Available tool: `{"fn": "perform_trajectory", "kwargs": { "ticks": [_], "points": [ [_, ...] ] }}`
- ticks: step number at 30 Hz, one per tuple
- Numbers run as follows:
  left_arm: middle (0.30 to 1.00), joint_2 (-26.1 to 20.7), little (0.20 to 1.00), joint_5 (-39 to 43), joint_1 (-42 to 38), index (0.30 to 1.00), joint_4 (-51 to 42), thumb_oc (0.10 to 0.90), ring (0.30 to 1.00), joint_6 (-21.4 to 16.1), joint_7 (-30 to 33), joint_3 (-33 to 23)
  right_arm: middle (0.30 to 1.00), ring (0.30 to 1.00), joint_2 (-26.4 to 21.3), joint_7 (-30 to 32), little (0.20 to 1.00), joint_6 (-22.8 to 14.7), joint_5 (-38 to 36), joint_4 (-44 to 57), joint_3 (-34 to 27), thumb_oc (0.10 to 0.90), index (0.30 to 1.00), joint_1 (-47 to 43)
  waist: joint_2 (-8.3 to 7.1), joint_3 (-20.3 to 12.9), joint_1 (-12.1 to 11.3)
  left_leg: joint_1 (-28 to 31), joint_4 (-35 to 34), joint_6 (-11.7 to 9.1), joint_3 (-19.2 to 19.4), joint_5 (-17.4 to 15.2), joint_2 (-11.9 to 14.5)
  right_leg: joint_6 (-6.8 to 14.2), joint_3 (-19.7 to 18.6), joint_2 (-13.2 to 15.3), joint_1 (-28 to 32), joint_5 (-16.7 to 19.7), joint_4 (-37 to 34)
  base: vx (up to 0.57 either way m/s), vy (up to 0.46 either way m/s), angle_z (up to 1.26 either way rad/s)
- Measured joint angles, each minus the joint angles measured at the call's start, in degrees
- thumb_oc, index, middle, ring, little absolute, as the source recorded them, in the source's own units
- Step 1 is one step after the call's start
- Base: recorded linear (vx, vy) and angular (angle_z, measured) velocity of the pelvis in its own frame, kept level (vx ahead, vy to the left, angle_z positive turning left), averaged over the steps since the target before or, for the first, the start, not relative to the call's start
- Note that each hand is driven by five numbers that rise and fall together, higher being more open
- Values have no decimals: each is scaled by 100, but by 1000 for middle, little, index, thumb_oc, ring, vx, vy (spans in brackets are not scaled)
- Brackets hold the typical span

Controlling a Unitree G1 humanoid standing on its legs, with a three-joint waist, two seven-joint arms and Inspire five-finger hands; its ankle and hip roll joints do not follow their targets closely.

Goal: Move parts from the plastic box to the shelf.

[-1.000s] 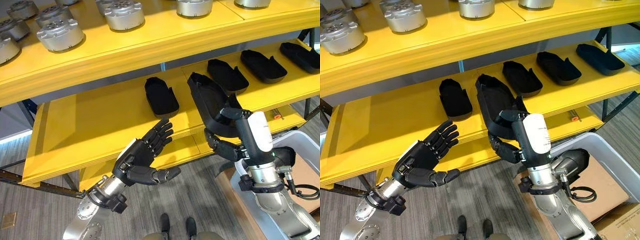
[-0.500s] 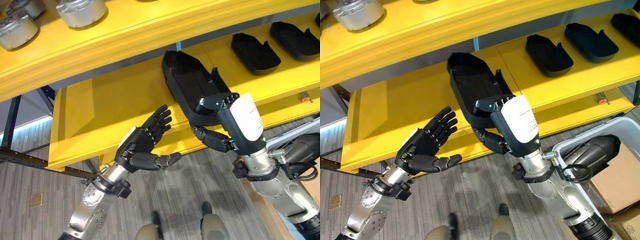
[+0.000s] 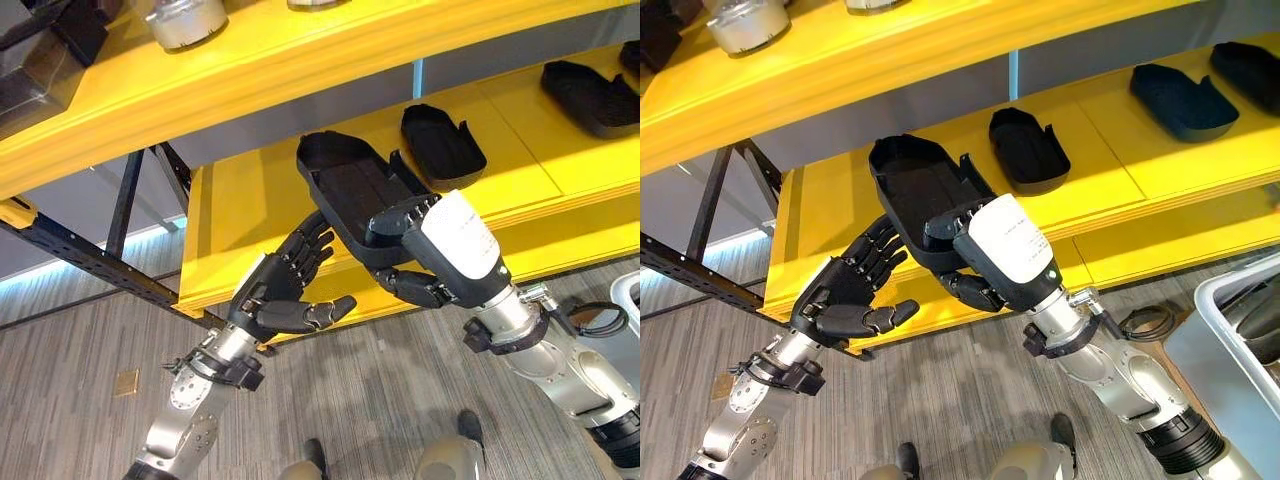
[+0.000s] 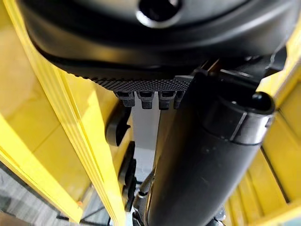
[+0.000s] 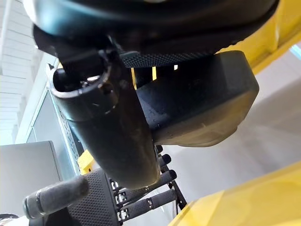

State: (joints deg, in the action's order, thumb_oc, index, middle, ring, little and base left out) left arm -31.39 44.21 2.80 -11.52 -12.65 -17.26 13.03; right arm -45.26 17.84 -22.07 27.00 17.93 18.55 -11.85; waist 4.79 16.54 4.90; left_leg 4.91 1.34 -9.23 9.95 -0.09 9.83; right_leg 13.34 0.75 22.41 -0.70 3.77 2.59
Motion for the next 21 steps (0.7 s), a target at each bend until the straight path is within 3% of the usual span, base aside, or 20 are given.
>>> {"fn": "perform_trajectory", "kwargs": {
  "ticks": [3, 6, 8, 10, 11, 16, 21],
  "points": [
    [1000, -41, 1000, 12, 9, 1000, -57, 900, 1000, 131, -134, -24, 300, 300, 235, 54, 300, 130, 7, -8, 5, 400, 300, 92, -195, -212, -47, -94, -73, 3, -42, 66, 1, -136, 137, -31, 19, 217, -253, 137, 116, 2],
    [1000, -76, 1000, 10, 14, 1000, -63, 900, 1000, 219, -230, -81, 300, 300, 361, 60, 300, 296, 9, -10, 41, 400, 300, 135, -295, -297, -107, -68, -91, 5, -30, 66, 42, -144, 460, -70, -71, 387, -76, 131, -65, -6],
    [1000, -112, 1000, -1, 45, 1000, -75, 900, 1000, 277, -251, -150, 300, 300, 388, 64, 300, 378, 9, -16, 77, 400, 300, 245, -339, -343, -174, 69, -211, -60, 87, 107, 104, -237, 460, -143, -99, 484, -79, 109, -229, -31],
    [1000, -221, 1000, 1, 133, 1000, -199, 900, 1000, 303, -222, -321, 300, 300, 442, 74, 300, 417, -1, -39, 183, 400, 300, 324, -578, -554, -303, 142, -369, -191, 268, 198, 118, -74, 444, -182, -74, 632, -500, 115, -326, -48],
    [1000, -222, 1000, 2, 131, 1000, -201, 900, 1000, 308, -216, -352, 300, 300, 451, 107, 300, 439, -4, -39, 208, 400, 300, 321, -621, -580, -303, 120, -374, -207, 263, 220, 135, -20, 437, -206, -67, 663, -556, 52, -302, -19],
    [1000, -84, 1000, -5, 140, 1000, -202, 900, 1000, 342, -51, -171, 300, 300, 491, 119, 300, 662, -14, -184, 357, 400, 300, 224, -554, -594, -289, 120, -391, -226, 224, 310, 445, 5, 457, -539, 20, 734, -743, 48, -189, -4],
    [1000, -64, 1000, -4, 168, 1000, -208, 900, 1000, 351, -58, -139, 300, 300, 394, -74, 300, 732, -20, -224, 383, 400, 300, 219, -482, -591, -251, 141, -548, -177, 204, 393, 510, -27, 527, -610, 37, 756, -750, 103, 15, 6]
  ]
}}
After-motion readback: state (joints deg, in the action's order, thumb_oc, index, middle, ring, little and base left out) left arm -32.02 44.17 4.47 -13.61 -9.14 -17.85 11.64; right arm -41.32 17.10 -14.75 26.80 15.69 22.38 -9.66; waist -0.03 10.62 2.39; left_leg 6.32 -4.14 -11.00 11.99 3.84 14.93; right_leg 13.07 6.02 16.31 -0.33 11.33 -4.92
